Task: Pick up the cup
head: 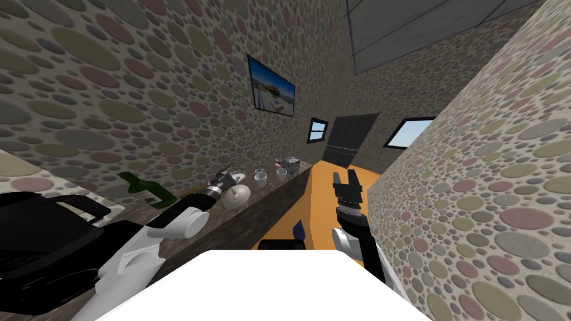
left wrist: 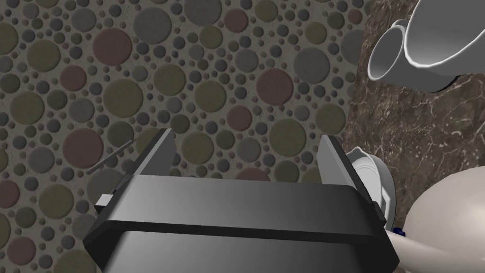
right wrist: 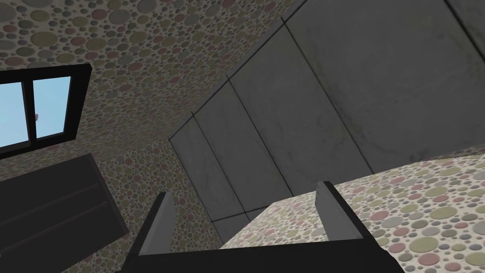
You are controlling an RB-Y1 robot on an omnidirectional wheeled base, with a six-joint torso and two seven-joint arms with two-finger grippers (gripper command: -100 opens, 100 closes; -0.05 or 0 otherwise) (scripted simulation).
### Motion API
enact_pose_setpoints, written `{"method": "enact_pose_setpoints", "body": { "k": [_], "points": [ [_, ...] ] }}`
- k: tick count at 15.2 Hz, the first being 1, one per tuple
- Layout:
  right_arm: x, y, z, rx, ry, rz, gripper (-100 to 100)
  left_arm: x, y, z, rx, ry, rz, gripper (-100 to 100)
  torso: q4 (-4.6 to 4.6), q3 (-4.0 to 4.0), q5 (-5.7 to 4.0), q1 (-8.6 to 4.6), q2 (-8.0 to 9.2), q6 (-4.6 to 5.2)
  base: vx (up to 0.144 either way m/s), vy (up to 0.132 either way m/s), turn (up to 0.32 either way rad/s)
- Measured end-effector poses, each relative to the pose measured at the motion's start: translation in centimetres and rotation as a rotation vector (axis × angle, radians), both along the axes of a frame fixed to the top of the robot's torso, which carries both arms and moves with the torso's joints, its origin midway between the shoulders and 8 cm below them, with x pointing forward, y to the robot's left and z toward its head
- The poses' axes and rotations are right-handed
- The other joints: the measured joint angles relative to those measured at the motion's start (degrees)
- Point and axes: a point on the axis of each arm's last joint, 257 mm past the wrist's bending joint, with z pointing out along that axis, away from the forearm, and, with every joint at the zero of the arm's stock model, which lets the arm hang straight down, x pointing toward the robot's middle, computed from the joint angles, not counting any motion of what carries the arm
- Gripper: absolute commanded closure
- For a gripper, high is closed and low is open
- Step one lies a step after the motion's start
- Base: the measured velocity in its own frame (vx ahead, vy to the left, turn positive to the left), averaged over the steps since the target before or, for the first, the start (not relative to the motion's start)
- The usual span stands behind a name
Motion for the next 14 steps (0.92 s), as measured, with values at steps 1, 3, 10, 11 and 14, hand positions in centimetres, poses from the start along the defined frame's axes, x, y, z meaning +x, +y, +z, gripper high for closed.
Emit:
{"method": "enact_pose_setpoints", "body": {
  "k": [1, 3, 10, 11, 14],
  "points": [
    [0.0, 0.0, 0.0, 0.000, 0.000, 0.000, 0, 0.1, 0.1, -0.2, -0.004, 0.012, 0.001, -100, 0.00, 0.01, 0.01, 0.05, 0.02, -0.01, 0.026, -0.040, -0.079],
    [0.0, 0.0, 0.0, 0.000, 0.000, 0.000, 0, 0.3, 0.5, -0.5, -0.027, 0.040, 0.001, -100, 0.00, -0.01, 0.00, -0.02, -0.01, 0.02, 0.027, -0.046, -0.072],
    [0.0, 0.0, 0.0, 0.000, 0.000, 0.000, 0, 0.8, 1.5, -2.1, -0.101, 0.147, 0.010, -100, -0.01, -0.03, -0.01, -0.06, -0.05, 0.01, 0.028, -0.040, -0.059],
    [0.0, 0.0, 0.0, 0.000, 0.000, 0.000, 0, 0.8, 1.6, -2.4, -0.110, 0.166, 0.013, -100, -0.01, -0.01, 0.00, -0.01, -0.02, -0.01, 0.003, -0.011, 0.013],
    [0.0, 0.0, 0.0, 0.000, 0.000, 0.000, 0, 0.9, 2.1, -3.4, -0.140, 0.217, 0.021, -100, 0.01, 0.01, 0.02, 0.09, 0.02, 0.01, 0.021, -0.016, -0.055]
  ]
}}
